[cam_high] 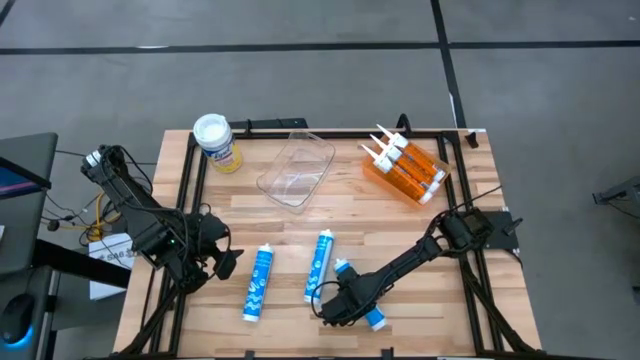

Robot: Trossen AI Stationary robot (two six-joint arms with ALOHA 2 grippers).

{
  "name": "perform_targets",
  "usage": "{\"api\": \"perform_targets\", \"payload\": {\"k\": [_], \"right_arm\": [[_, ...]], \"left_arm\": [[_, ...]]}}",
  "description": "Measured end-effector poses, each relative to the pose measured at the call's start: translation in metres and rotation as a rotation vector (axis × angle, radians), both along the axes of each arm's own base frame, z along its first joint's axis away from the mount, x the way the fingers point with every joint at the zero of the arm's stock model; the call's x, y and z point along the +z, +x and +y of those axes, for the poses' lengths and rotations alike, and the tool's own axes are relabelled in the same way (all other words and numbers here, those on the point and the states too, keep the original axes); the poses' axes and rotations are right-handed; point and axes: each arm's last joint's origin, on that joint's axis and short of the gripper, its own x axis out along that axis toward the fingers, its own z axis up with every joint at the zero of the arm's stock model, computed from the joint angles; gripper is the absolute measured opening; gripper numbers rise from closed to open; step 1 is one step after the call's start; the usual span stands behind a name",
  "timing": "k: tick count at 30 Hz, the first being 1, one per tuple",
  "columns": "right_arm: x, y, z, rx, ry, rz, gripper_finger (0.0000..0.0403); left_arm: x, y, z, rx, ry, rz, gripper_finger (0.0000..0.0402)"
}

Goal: Pick & place silicon tubes, Sealant and Lysol wipes
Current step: Put the right blue sealant into the transparent bin

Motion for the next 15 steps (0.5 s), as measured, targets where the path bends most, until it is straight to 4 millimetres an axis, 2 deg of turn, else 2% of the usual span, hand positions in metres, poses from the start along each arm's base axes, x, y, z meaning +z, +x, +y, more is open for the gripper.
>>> {"api": "perform_targets", "payload": {"k": [6,11,13,15], "right_arm": [[0.004,-0.001,0.0,0.001,0.002,-0.003,0.0204],[0.019,-0.009,-0.005,0.004,-0.045,0.011,0.0204],[0.029,-0.013,-0.008,-0.009,-0.064,0.012,0.0204],[0.047,-0.016,-0.01,-0.02,-0.06,-0.011,0.0203]], "left_arm": [[0.001,0.002,-0.002,-0.026,0.0,-0.011,0.0335],[0.004,0.007,-0.008,-0.113,0.006,-0.05,0.0335],[0.005,0.009,-0.01,-0.142,0.005,-0.07,0.0335],[0.007,0.011,-0.012,-0.165,0.007,-0.084,0.0335]]}}
